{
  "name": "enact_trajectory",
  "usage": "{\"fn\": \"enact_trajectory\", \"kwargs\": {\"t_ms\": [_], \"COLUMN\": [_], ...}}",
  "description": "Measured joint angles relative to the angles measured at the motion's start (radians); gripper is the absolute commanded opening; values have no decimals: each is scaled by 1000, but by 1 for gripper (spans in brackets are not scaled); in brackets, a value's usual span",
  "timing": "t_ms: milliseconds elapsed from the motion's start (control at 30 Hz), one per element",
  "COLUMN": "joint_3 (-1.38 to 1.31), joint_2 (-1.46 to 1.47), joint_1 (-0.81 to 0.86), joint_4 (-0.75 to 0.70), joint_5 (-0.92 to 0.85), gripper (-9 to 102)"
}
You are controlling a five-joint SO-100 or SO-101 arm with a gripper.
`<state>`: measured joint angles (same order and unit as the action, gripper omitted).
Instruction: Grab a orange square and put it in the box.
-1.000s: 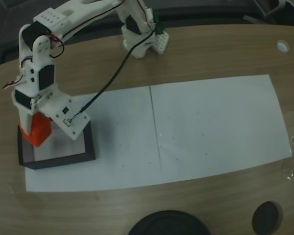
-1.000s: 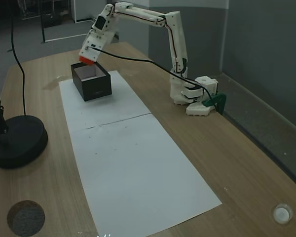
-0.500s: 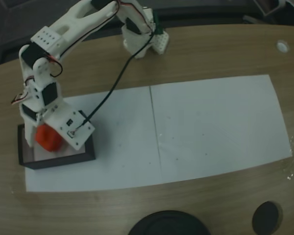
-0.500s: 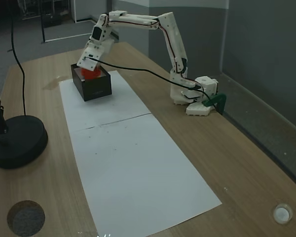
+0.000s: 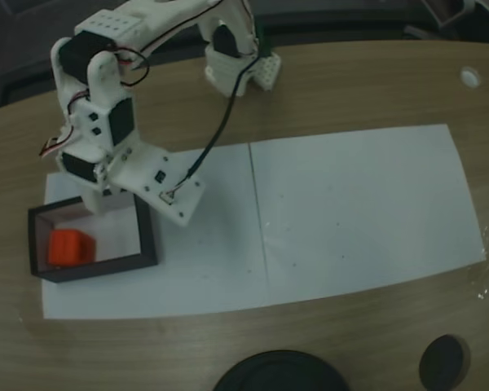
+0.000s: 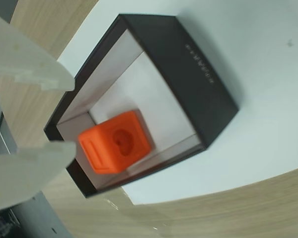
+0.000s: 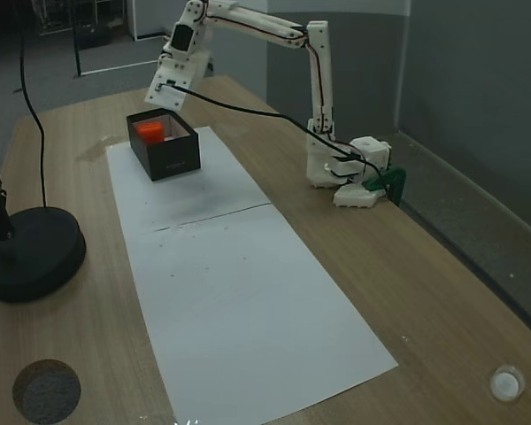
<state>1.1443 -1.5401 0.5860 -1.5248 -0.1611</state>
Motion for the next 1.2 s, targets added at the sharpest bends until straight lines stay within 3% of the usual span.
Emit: {"fn": "enact_trajectory", "kwargs": {"t_ms": [200,567,967,1200], "joint_3": [0,273,942,1269], "joint_2": [-153,-479,-1170,-1589], "joint_1": [-288,-695,-730,-687], "joint_4": [-187,-170,124,216], "joint_5": [89,229,227,91], "gripper": [0,0,0,0]}}
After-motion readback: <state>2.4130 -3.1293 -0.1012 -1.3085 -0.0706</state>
